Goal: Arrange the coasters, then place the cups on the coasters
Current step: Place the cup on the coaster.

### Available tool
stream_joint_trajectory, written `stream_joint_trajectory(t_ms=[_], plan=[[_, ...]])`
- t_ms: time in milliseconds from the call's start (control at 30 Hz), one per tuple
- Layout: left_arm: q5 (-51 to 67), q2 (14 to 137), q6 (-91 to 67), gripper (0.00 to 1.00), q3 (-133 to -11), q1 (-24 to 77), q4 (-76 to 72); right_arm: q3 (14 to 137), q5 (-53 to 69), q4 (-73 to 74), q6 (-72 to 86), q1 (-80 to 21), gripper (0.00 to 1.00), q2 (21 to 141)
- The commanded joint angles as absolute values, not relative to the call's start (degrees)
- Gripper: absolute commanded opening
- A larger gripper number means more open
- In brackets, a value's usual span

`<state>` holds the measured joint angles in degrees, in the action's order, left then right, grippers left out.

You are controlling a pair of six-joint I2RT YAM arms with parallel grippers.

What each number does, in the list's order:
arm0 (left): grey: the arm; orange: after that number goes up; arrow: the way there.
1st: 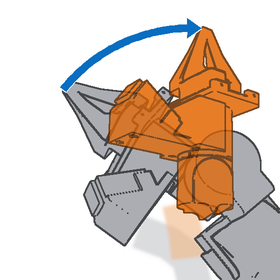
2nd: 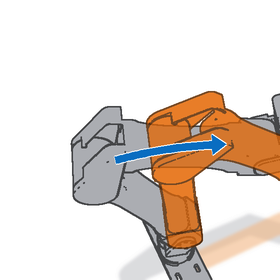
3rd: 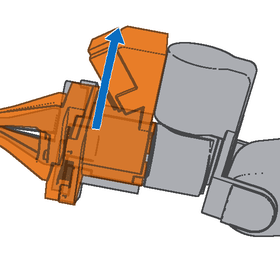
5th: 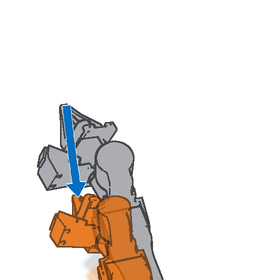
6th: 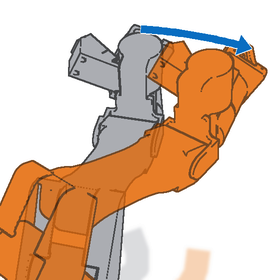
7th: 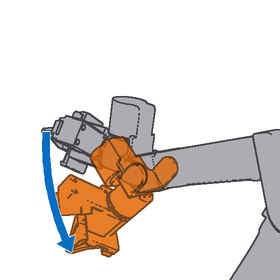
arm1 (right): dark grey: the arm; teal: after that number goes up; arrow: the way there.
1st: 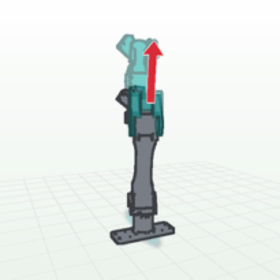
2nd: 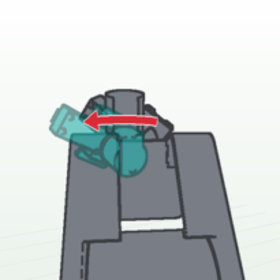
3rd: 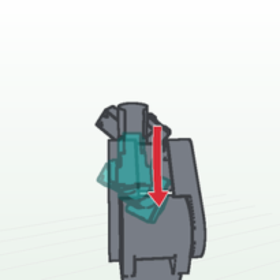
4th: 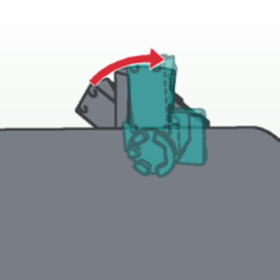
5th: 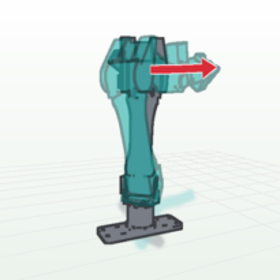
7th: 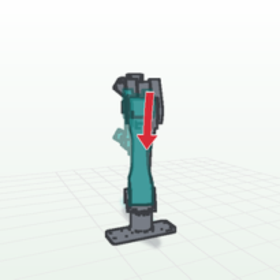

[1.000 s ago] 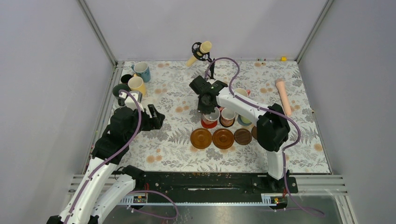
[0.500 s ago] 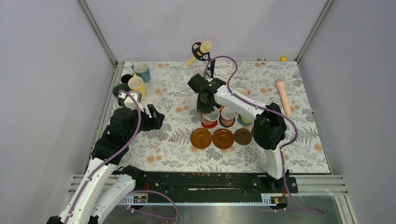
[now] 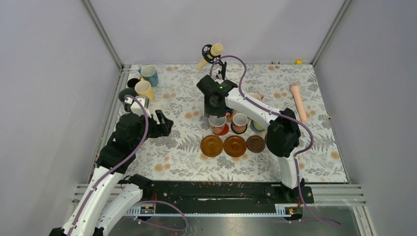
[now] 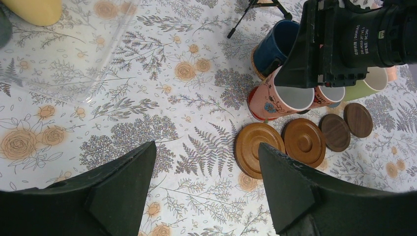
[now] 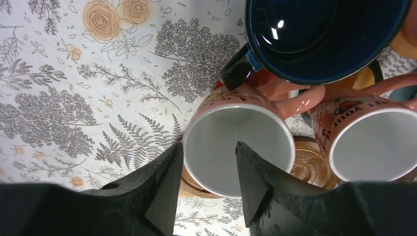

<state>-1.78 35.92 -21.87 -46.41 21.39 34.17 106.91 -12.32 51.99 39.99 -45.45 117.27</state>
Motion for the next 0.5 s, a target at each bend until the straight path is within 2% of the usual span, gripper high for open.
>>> stream_joint_trajectory(t_ms=[0,467], plan=[[-2.90,35.24,-21.45,0.77,-47.20,21.57,32.87,108.75,-10.78,51.29,32.93,-45.79,0.52,116.63],[-3.16,35.69,-21.45,0.78,-47.35,21.60,32.88,100.53,-13.52,46.88,27.65,-42.72,0.47,106.89]])
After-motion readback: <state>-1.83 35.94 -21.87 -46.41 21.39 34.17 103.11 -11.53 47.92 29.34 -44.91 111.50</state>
